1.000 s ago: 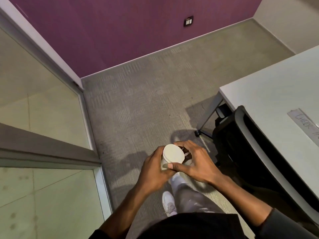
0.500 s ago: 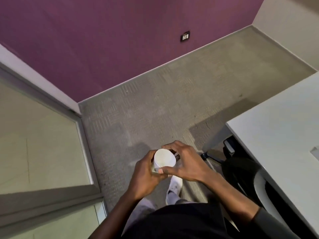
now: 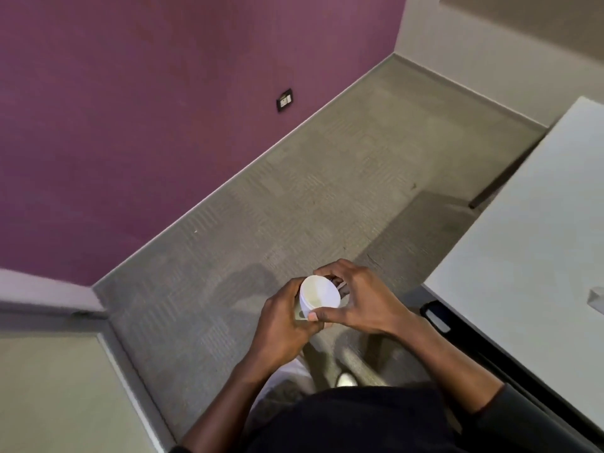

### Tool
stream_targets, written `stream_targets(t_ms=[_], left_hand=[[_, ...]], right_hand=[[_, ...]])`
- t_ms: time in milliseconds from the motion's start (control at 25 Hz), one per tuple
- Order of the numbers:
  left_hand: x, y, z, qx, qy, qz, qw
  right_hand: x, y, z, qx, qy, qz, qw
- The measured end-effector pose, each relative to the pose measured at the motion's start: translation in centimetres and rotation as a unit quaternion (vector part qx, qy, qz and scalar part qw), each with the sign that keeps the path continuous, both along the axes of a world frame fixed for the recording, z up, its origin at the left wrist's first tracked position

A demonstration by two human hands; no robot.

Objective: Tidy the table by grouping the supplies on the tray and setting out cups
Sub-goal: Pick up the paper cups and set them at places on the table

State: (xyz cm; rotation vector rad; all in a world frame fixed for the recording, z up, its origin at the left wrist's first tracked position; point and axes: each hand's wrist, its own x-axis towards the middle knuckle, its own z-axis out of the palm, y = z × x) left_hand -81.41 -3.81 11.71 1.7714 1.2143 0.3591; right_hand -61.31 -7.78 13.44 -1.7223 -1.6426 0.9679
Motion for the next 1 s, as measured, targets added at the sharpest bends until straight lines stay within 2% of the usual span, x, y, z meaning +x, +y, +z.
stream_targets(t_ms=[200,440,840,1000], left_hand=[[3.1,11.8,0.4,0.006,0.001,-0.124,0.992],[8.4,21.9,2.0,0.021,0.016,-0.271,0.962],[25.9,27.2,1.5,0.022,-0.039,-0.413,0.910],[33.9,27.9,1.3,0.028,-0.030,-0.455,0.890]], right_hand=[[1.6,7.3,1.2,-0.001,0.005,-0.116,0.993],[4.0,12.0,3.1,0.012,0.008,-0.253,0.967],[16.6,12.7,2.6,0.027,0.003,-0.423,0.906],[22.7,12.5,2.3,0.039,0.012,-0.463,0.885]])
